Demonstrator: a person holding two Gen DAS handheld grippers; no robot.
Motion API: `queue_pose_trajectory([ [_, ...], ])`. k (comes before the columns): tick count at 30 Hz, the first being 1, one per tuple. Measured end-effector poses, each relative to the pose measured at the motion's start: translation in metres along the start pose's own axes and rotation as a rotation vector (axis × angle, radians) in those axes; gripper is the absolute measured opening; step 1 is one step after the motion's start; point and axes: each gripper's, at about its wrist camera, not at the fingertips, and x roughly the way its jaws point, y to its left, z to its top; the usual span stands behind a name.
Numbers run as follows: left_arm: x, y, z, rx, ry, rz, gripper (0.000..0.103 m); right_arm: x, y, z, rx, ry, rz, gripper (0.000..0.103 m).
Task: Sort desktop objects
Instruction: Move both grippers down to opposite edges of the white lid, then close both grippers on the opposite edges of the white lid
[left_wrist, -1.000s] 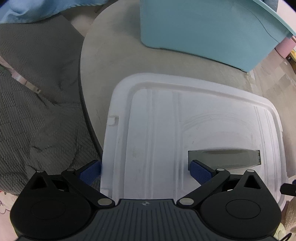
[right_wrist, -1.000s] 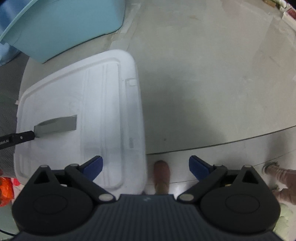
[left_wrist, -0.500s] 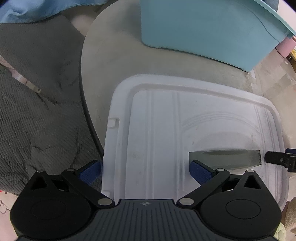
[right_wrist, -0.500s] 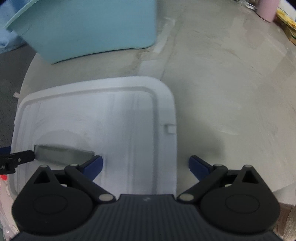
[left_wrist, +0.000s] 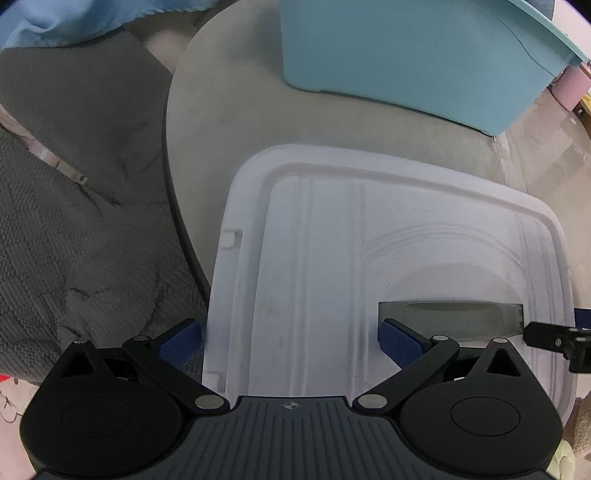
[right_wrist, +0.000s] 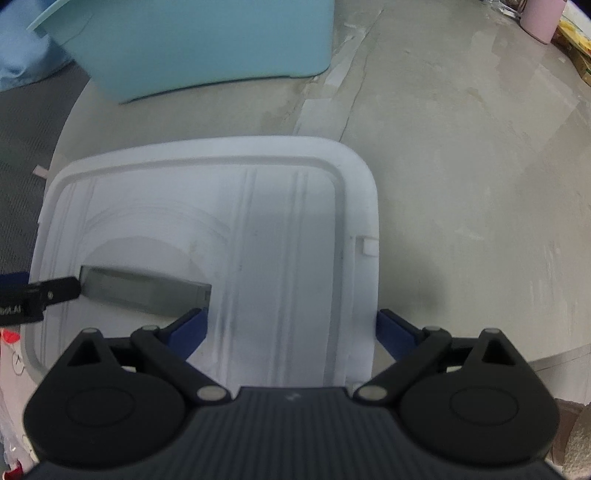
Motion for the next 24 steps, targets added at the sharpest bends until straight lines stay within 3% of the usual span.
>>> queue_pose_trajectory([
  [16, -0.001, 0.001, -0.003, 0.005, 0.009, -0.002, 0.103, 0.001, -0.008, -0.002, 0.034, -0.023, 0.001, 0.097],
  [21, 0.001, 0.006, -0.001, -0.023, 0.019, -0.014, 0.103, -0.025, -0.037, -0.016, 0.086, -0.074, 0.028, 0.098],
  [24, 0.002, 0.008, 0.000, -0.030, 0.018, -0.016, 0.103, -0.026, -0.059, -0.038, 0.110, -0.024, 0.089, 0.099],
])
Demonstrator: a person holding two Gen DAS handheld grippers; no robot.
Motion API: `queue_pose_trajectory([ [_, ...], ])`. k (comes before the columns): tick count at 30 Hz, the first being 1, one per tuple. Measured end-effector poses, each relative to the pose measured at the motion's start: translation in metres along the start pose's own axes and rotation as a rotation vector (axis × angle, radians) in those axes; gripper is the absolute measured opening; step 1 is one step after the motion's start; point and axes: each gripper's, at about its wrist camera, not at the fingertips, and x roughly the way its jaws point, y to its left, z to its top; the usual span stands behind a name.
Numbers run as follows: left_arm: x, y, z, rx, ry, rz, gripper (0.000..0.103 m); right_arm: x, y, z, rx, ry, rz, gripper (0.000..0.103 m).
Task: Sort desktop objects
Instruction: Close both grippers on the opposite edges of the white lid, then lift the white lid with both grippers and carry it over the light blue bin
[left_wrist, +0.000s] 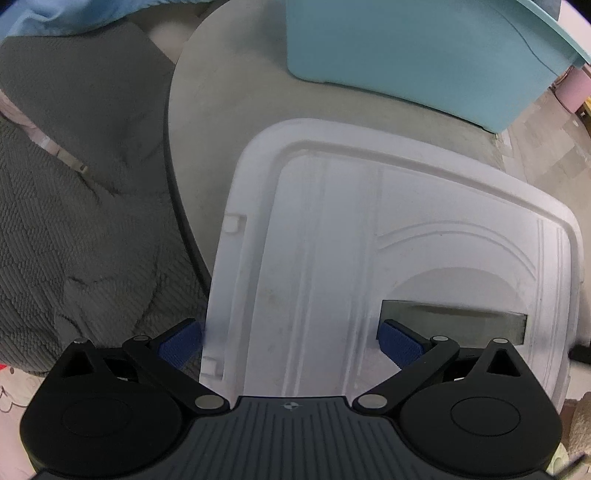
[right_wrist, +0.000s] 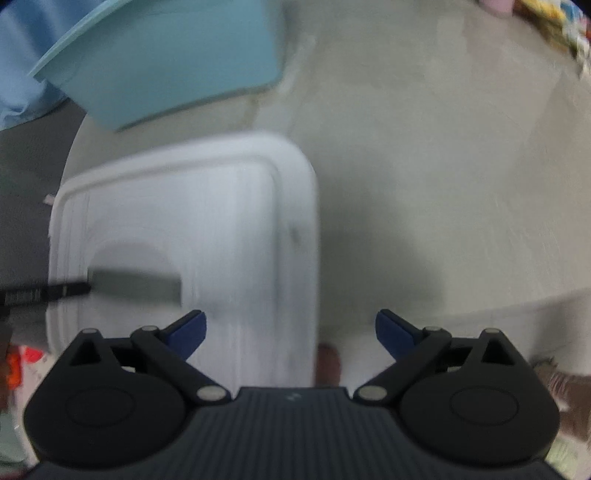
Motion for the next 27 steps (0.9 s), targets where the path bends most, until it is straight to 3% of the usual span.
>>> queue_pose_trajectory([
  [4, 0.000, -0.001, 0.000, 0.006, 0.000, 0.000, 0.103, 0.019, -0.015, -0.023, 0.039, 0.054, 0.066, 0.099],
  [13, 0.000, -0.004, 0.000, 0.019, 0.000, 0.014, 0.103, 0.070, -0.025, -0.023, 0.069, 0.031, 0.437, 0.099],
  [16, 0.000, -0.003, -0.001, 0.010, -0.001, 0.021, 0.103, 0.076, -0.029, -0.019, 0.074, 0.071, 0.520, 0.085],
  [20, 0.002, -0.002, 0.000, 0.012, -0.006, 0.024, 0.103, 0.070, -0.027, -0.012, 0.073, 0.128, 0.544, 0.074],
  [27, 0.001, -0.004, 0.000, 0.065, -0.014, 0.030, 0.103, 0.066, -0.029, -0.004, 0.095, 0.164, 0.527, 0.066],
])
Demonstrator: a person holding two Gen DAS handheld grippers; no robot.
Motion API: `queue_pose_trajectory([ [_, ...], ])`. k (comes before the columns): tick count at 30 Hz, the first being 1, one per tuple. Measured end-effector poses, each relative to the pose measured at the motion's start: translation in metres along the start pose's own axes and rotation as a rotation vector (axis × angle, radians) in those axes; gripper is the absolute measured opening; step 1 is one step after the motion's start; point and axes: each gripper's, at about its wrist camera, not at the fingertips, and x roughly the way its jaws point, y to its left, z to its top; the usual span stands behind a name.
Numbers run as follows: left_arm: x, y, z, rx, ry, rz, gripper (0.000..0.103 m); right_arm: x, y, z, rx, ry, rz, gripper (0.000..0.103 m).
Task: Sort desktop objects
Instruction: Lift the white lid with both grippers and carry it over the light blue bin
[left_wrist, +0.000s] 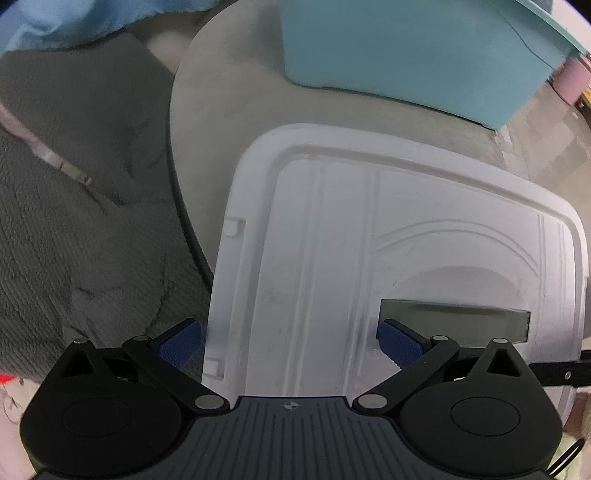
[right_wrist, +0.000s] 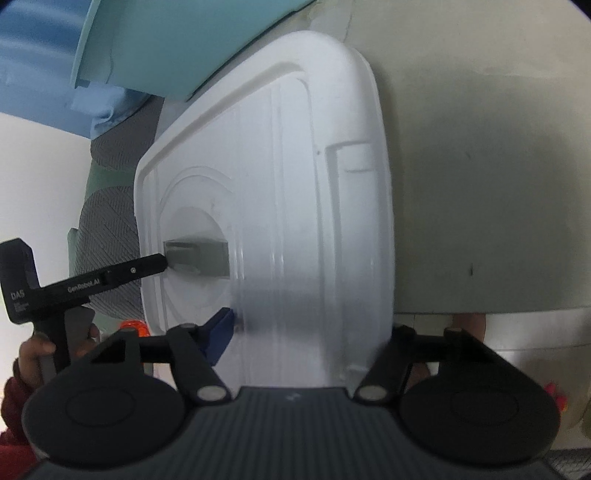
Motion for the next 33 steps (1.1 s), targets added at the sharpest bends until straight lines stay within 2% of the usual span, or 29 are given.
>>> queue_pose_trajectory([
  [6, -0.009, 0.023, -0.009, 0.117, 0.010, 0.021, 0.103, -0.002, 0.009, 0.002, -0.024, 0.015, -0.006, 0.063],
  [11, -0.008, 0.064, -0.021, 0.048, 0.037, -0.088, 0.103, -0.007, 0.006, 0.006, -0.024, 0.047, -0.007, 0.063],
  [15, -0.002, 0.076, -0.030, 0.048, 0.037, -0.137, 0.103, -0.004, 0.007, 0.010, -0.021, 0.075, -0.010, 0.063],
  [21, 0.019, 0.082, -0.038, 0.009, 0.057, -0.379, 0.103, 0.000, 0.008, 0.012, -0.028, 0.096, -0.012, 0.063],
  [25, 0.033, 0.077, -0.039, 0.018, 0.071, -0.467, 0.103, 0.000, 0.006, 0.010, -0.021, 0.102, -0.011, 0.064],
  [33, 0.038, 0.070, -0.043, 0.028, 0.072, -0.446, 0.103, -0.001, 0.002, -0.002, -0.029, 0.096, -0.031, 0.066],
])
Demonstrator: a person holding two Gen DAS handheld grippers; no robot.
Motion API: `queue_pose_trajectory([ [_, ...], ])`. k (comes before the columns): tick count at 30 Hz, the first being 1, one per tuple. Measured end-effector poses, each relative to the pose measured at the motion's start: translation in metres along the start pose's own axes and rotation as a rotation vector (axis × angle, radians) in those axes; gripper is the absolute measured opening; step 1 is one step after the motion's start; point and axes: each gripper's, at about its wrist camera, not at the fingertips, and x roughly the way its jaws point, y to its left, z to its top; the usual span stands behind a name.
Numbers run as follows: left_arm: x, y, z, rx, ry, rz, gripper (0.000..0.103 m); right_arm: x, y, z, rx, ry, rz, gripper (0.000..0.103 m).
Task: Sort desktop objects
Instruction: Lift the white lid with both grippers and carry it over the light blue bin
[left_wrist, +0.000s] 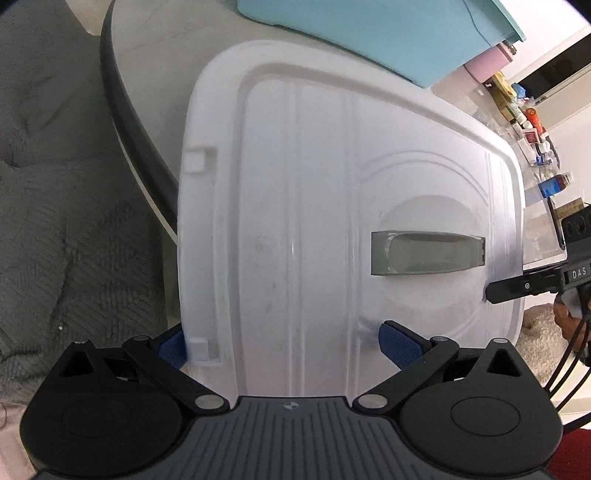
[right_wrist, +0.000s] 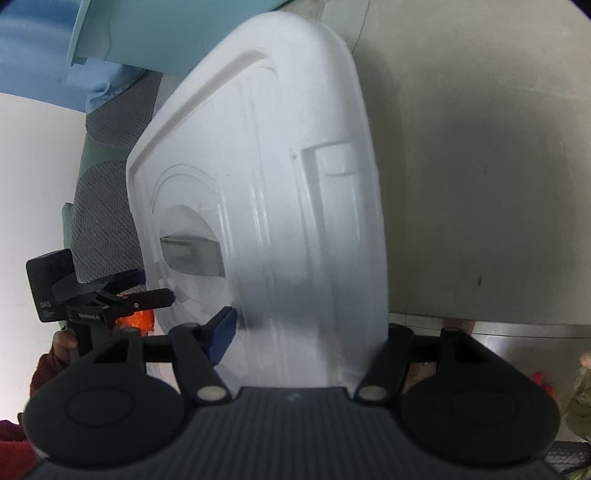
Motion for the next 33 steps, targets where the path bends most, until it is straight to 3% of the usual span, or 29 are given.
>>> queue_pose_trajectory([
  [8, 0.001, 0.003, 0.001, 0.023, -0.026, -0.035, 0.103, 0.005, 0.006, -0.003, 0.004, -0.022, -0.001, 0.066],
  [16, -0.008, 0.002, 0.001, -0.041, -0.028, -0.010, 0.103, -0.001, 0.017, -0.013, -0.018, -0.070, -0.040, 0.067],
  [33, -0.038, -0.019, 0.004, -0.027, -0.065, 0.025, 0.103, -0.018, 0.028, -0.023, -0.062, -0.106, -0.010, 0.067],
])
